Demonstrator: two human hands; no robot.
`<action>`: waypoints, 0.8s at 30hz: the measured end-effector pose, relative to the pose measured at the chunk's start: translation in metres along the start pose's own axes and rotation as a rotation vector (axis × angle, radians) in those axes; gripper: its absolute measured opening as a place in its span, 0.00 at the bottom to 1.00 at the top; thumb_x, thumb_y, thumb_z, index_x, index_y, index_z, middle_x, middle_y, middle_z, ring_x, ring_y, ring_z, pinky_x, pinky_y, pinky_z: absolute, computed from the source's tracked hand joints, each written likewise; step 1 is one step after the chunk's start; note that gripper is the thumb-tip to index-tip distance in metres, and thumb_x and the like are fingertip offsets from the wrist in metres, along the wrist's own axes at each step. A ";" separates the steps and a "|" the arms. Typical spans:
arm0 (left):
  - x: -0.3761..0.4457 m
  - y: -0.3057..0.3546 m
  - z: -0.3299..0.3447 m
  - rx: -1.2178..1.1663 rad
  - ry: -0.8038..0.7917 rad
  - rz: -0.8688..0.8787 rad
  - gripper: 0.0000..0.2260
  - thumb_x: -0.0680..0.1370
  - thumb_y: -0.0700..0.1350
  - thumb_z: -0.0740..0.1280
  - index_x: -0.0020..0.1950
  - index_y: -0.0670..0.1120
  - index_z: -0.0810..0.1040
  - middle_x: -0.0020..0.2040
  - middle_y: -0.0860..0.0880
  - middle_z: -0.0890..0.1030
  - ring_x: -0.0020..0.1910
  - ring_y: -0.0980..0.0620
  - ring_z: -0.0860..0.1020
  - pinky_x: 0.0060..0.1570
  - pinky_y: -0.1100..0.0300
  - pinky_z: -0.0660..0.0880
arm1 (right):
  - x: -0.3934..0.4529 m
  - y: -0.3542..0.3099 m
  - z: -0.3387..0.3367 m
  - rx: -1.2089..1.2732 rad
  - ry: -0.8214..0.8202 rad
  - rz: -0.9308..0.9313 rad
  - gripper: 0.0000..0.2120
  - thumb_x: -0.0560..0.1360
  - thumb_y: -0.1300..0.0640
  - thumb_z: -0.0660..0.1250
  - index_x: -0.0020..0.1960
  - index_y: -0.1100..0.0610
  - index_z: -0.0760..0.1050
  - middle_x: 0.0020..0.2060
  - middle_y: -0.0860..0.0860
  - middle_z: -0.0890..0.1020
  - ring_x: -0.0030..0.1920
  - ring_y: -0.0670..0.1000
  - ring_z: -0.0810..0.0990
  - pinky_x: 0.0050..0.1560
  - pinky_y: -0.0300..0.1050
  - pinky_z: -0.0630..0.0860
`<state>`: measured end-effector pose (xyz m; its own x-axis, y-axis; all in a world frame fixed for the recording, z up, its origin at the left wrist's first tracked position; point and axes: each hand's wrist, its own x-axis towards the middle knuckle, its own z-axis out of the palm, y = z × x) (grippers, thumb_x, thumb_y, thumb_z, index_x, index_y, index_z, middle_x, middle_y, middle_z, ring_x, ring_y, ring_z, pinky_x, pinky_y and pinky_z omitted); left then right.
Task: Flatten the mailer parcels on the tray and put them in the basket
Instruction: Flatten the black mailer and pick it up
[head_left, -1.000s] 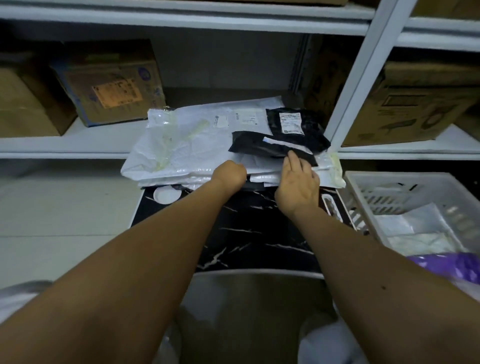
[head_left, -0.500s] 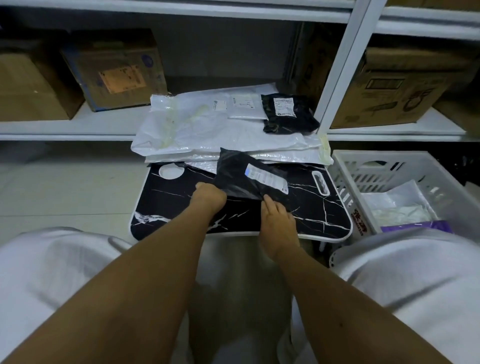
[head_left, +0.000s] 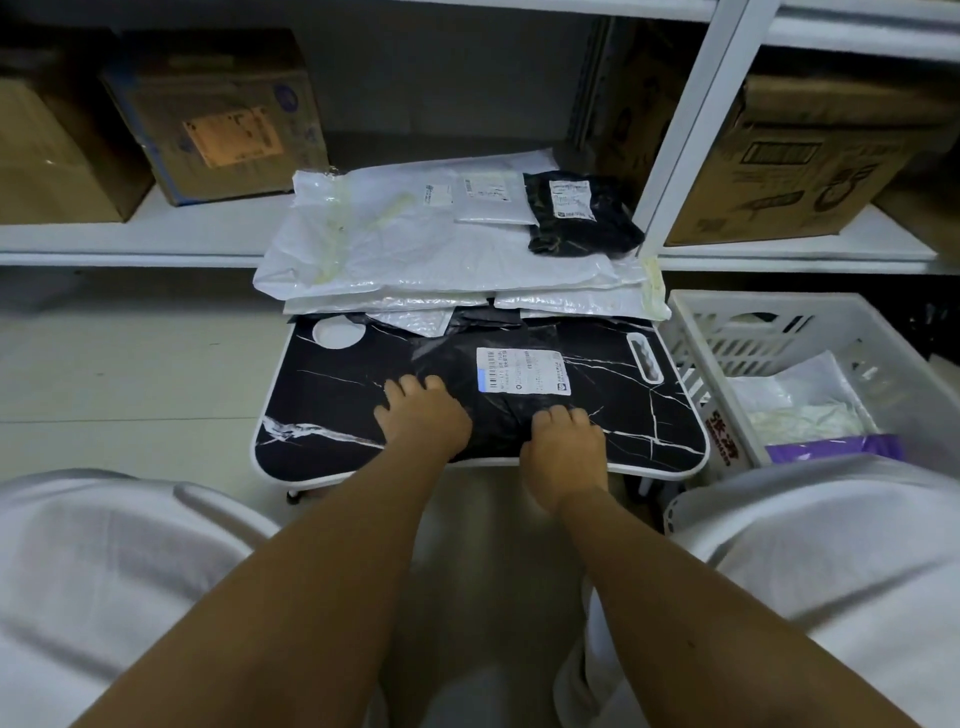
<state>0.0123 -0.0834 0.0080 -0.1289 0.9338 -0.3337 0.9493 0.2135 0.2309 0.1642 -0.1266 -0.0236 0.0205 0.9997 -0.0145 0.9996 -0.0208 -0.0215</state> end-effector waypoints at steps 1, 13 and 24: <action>0.000 0.000 0.007 0.071 0.071 0.056 0.27 0.82 0.54 0.51 0.78 0.46 0.50 0.78 0.41 0.49 0.77 0.41 0.45 0.73 0.42 0.51 | 0.001 -0.002 0.003 0.029 0.093 0.000 0.14 0.78 0.52 0.58 0.61 0.54 0.72 0.61 0.51 0.74 0.61 0.54 0.70 0.59 0.50 0.67; 0.024 -0.013 0.076 0.275 0.180 0.428 0.24 0.83 0.55 0.41 0.74 0.54 0.31 0.77 0.50 0.33 0.74 0.48 0.31 0.73 0.43 0.37 | 0.019 -0.003 0.067 0.000 -0.052 -0.162 0.27 0.80 0.40 0.46 0.77 0.45 0.55 0.77 0.52 0.58 0.77 0.56 0.53 0.70 0.66 0.55; 0.024 -0.016 0.077 0.274 0.103 0.441 0.25 0.83 0.57 0.42 0.78 0.52 0.40 0.78 0.51 0.38 0.76 0.47 0.35 0.74 0.44 0.39 | 0.024 -0.008 0.063 0.108 -0.047 -0.108 0.23 0.78 0.43 0.49 0.67 0.45 0.73 0.67 0.51 0.75 0.67 0.57 0.74 0.61 0.64 0.70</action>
<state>0.0161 -0.0870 -0.0742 0.2847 0.9445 -0.1639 0.9582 -0.2755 0.0771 0.1550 -0.1033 -0.0866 -0.0903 0.9945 -0.0528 0.9877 0.0826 -0.1326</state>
